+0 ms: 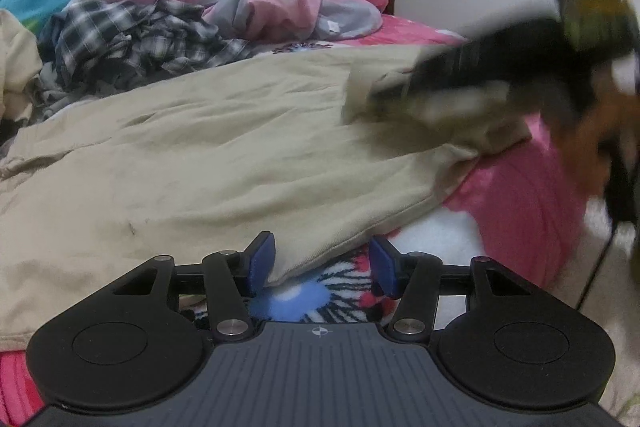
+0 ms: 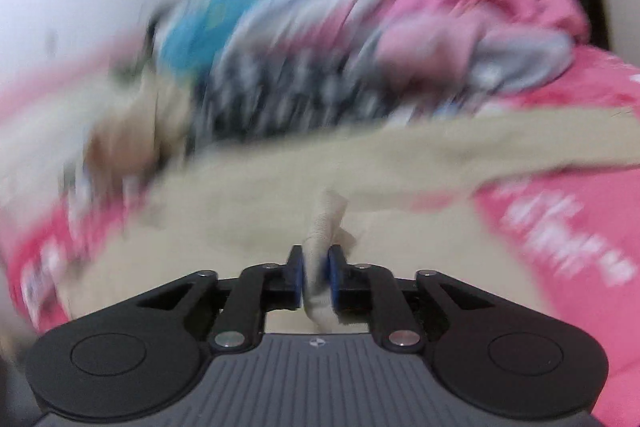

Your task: Fold clothes

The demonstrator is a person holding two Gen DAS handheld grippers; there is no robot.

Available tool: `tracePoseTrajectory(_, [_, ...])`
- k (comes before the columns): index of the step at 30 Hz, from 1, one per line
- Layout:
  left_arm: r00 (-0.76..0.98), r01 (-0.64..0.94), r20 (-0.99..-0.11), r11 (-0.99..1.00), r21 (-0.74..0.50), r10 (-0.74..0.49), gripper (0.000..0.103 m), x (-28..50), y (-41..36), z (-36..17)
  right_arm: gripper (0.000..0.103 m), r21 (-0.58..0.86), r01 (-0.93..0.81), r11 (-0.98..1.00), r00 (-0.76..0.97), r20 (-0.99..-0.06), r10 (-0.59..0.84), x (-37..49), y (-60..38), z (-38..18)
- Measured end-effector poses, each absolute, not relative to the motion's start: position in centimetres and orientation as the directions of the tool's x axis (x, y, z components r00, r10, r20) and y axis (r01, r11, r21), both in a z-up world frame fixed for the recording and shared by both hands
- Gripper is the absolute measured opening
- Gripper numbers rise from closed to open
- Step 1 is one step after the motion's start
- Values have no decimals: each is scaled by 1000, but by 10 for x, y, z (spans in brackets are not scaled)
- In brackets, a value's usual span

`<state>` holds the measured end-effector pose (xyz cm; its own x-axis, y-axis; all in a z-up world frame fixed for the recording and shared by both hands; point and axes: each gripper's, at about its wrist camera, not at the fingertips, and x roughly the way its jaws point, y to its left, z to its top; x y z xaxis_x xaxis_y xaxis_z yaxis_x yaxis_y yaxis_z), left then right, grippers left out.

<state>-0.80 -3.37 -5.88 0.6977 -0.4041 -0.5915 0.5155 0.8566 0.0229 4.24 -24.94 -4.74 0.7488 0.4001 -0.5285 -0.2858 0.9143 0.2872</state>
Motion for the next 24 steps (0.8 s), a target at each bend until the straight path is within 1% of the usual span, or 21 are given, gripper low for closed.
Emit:
tracePoseTrajectory(1, [696, 511, -592, 859, 11, -406, 57, -7, -33, -59, 36, 269, -301, 915, 731, -551, 403, 40, -241, -54])
tracePoseTrajectory(3, [696, 506, -590, 863, -2, -410, 59, -4, -32, -59, 44, 271, -329, 905, 732, -532, 426, 24, -238, -55])
tracePoseTrajectory(4, [697, 506, -588, 863, -5, -412, 59, -4, -32, -59, 53, 299, -343, 890, 743, -494, 452, 14, -246, -49])
tracePoseTrajectory(5, [697, 506, -585, 863, -7, -414, 60, -4, -32, -60, 58, 334, -361, 871, 751, -450, 483, 4, -256, -41])
tracePoseTrajectory(7, [699, 504, -581, 864, -15, -418, 60, -3, -30, -60, 64, 405, -378, 833, 770, -362, 526, -11, -283, -24])
tracePoseTrajectory(8, [700, 500, -578, 866, -23, -420, 60, -2, -29, -60, 66, 435, -365, 823, 785, -332, 523, -16, -299, -18])
tracePoseTrajectory(11, [700, 486, -575, 872, -53, -425, 61, 1, -26, -61, 69, 501, -195, 843, 846, -350, 403, -11, -349, -14])
tracePoseTrajectory(13, [700, 482, -575, 874, -58, -424, 62, 2, -26, -61, 69, 590, -33, 806, 846, -413, 337, 0, -382, -30])
tracePoseTrajectory(16, [701, 480, -575, 876, -57, -422, 63, 3, -26, -63, 67, 746, 115, 656, 804, -458, 379, 19, -420, -69])
tracePoseTrajectory(18, [701, 480, -576, 876, -55, -420, 63, 3, -27, -63, 63, 793, 128, 596, 792, -444, 420, 28, -424, -84])
tracePoseTrajectory(19, [701, 479, -577, 876, -56, -420, 63, 3, -27, -63, 56, 801, 123, 586, 789, -437, 432, 32, -423, -87])
tracePoseTrajectory(20, [700, 478, -578, 876, -56, -419, 63, 4, -27, -63, 45, 802, 110, 587, 787, -431, 441, 36, -420, -86])
tracePoseTrajectory(21, [701, 477, -578, 877, -55, -418, 64, 4, -27, -64, 37, 801, 94, 591, 788, -423, 447, 37, -418, -84])
tracePoseTrajectory(22, [702, 476, -578, 878, -54, -416, 64, 4, -27, -64, 27, 788, 77, 611, 797, -417, 438, 36, -415, -79])
tracePoseTrajectory(24, [704, 475, -579, 879, -49, -413, 64, 3, -27, -64, 20, 759, 43, 649, 813, -405, 419, 35, -409, -68])
